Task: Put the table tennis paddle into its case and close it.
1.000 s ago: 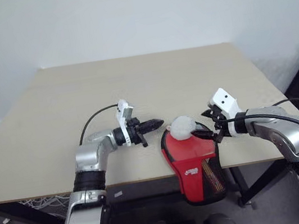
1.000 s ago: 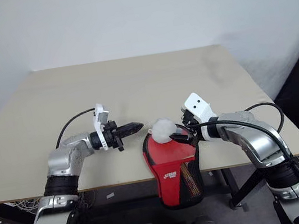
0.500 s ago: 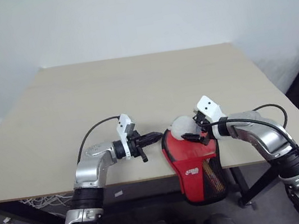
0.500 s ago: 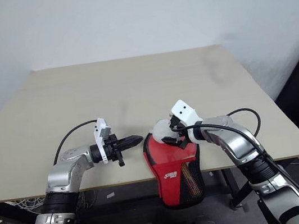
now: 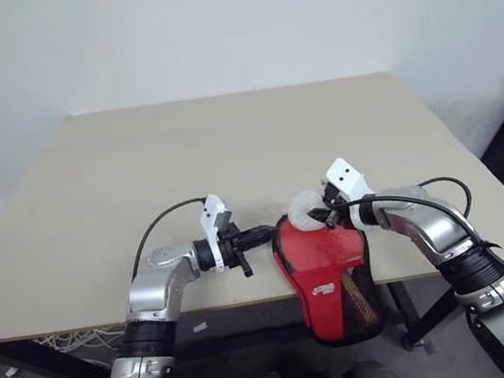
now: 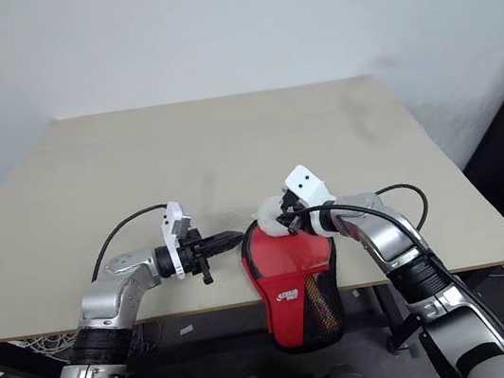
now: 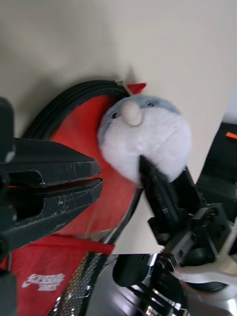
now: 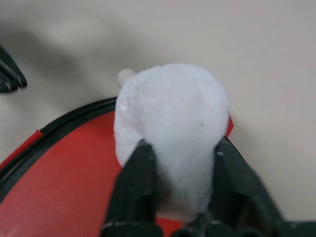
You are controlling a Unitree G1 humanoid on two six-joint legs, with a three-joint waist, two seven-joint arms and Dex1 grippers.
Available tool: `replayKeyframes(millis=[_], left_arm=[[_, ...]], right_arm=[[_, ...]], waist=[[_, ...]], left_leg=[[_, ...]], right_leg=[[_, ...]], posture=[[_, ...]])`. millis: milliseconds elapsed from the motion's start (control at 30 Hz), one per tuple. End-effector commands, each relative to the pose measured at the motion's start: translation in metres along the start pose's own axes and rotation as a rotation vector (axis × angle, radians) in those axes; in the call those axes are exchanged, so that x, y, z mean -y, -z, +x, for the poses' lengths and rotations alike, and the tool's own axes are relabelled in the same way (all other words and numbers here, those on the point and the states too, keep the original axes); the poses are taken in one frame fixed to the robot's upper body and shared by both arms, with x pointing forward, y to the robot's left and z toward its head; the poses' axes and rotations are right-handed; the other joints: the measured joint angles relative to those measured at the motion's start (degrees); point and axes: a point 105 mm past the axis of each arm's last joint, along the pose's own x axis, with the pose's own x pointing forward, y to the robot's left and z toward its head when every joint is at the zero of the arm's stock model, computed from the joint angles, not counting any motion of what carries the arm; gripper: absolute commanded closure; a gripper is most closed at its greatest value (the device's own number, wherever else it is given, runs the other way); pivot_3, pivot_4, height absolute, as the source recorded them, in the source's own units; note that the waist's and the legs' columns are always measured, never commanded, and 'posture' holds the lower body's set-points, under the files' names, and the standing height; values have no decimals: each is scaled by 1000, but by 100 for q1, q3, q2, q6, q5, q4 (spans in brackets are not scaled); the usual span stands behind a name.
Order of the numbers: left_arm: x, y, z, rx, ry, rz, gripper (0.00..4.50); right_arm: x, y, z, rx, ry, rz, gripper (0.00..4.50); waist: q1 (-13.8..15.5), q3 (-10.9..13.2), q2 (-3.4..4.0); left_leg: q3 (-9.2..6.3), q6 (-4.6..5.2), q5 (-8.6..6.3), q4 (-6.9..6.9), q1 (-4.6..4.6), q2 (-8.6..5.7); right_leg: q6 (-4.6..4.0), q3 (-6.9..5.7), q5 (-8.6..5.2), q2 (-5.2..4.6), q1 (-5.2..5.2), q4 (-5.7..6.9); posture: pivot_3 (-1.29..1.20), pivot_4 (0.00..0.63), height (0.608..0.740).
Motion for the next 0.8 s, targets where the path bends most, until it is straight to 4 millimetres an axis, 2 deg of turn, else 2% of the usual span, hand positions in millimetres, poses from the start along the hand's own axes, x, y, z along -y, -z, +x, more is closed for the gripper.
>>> replayKeyframes(millis=[33, 167, 400, 567, 800], left_arm=[[5, -15, 1, 25, 29, 67, 4500], [8, -19, 8, 26, 53, 90, 4500], [16, -23, 34, 28, 101, 150, 4500], [16, -17, 51, 19, 102, 195, 4500], [12, -8, 65, 16, 80, 213, 4500]], right_arm=[[9, -21, -5, 58, 28, -19, 4345], [12, -25, -1, 58, 32, -26, 4464], [12, -34, 12, 51, -3, -1, 4464], [16, -38, 21, 45, -26, 41, 4464], [23, -48, 28, 56, -34, 112, 4464]], waist=[[0, 0, 0], [0, 1, 2], [0, 1, 4], [-11, 0, 7], [-25, 0, 9]], left_leg=[[0, 0, 0, 0, 0, 0], [0, 0, 0, 0, 0, 0], [1, 0, 0, 0, 0, -1], [2, 0, 1, -1, 3, -1], [2, 0, 1, -1, 3, 0]], right_leg=[[0, 0, 0, 0, 0, 0], [3, 0, -2, 0, 0, 0], [-9, 1, 6, 0, 1, 0], [-17, 2, 10, 3, 1, 2], [-17, 3, 11, 6, 0, 6]], posture=[[0, 0, 739], [0, 0, 739], [0, 0, 739], [0, 0, 739], [0, 0, 739]])
